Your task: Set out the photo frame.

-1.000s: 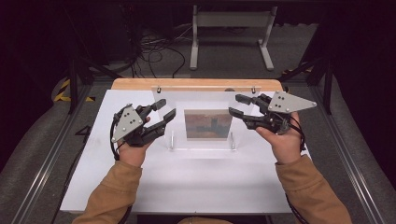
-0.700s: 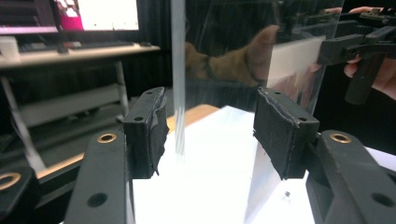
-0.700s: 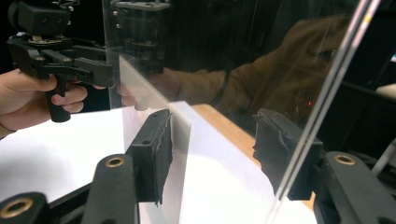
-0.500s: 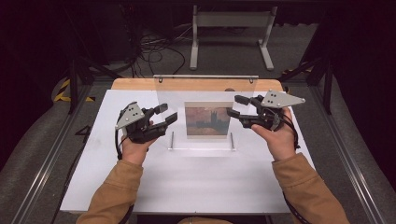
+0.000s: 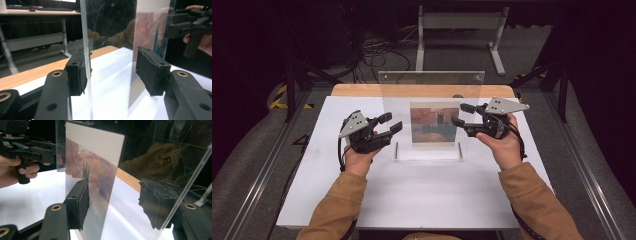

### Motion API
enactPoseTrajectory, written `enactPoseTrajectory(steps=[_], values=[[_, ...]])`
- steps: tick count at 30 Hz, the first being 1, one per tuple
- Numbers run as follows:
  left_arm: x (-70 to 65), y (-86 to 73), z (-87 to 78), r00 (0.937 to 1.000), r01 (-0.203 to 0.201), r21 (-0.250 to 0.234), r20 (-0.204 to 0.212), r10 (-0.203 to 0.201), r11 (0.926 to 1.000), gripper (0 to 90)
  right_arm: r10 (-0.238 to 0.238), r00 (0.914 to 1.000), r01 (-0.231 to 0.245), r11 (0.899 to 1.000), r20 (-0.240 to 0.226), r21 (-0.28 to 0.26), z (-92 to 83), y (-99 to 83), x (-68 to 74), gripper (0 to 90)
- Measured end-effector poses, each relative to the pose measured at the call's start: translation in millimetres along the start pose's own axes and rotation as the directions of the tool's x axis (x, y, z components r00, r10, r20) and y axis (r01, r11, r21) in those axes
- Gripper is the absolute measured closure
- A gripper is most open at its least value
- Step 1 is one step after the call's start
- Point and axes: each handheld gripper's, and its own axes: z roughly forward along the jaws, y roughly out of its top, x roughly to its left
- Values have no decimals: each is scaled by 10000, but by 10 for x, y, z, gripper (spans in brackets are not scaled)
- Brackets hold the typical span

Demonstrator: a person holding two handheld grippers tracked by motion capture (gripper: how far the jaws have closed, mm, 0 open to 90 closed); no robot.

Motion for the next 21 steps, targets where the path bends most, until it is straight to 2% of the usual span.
enactPoseTrajectory(steps=[4, 8, 12, 17, 18, 21], values=[[10, -28, 35, 9999, 93, 209, -100, -91, 9997, 441, 221, 9994, -227, 9995, 263, 240, 33, -63, -48, 385], [9, -42, 80, 9988, -149, 660, -465, 180, 9977, 400, 591, 9977, -599, 9979, 340, 236, 35, -99, -79, 354], [-3, -26, 63, 9983, 73, 745, -582, -29, 9972, 354, 640, 9972, -649, 9976, 392, 221, 11, -111, -76, 320], [3, -14, 11, 9978, 306, 846, -620, -254, 9959, 305, 490, 9981, -502, 9982, 382, 324, -51, -110, -42, 293], [-15, -2, -42, 9973, 430, 944, -626, -372, 9946, 279, 332, 9987, -349, 9984, 390, 435, -103, -108, -17, 274], [-38, 5, -94, 9978, 335, 1065, -597, -273, 9937, 254, 217, 9988, -244, 9978, 438, 609, -203, -112, 15, 253]])
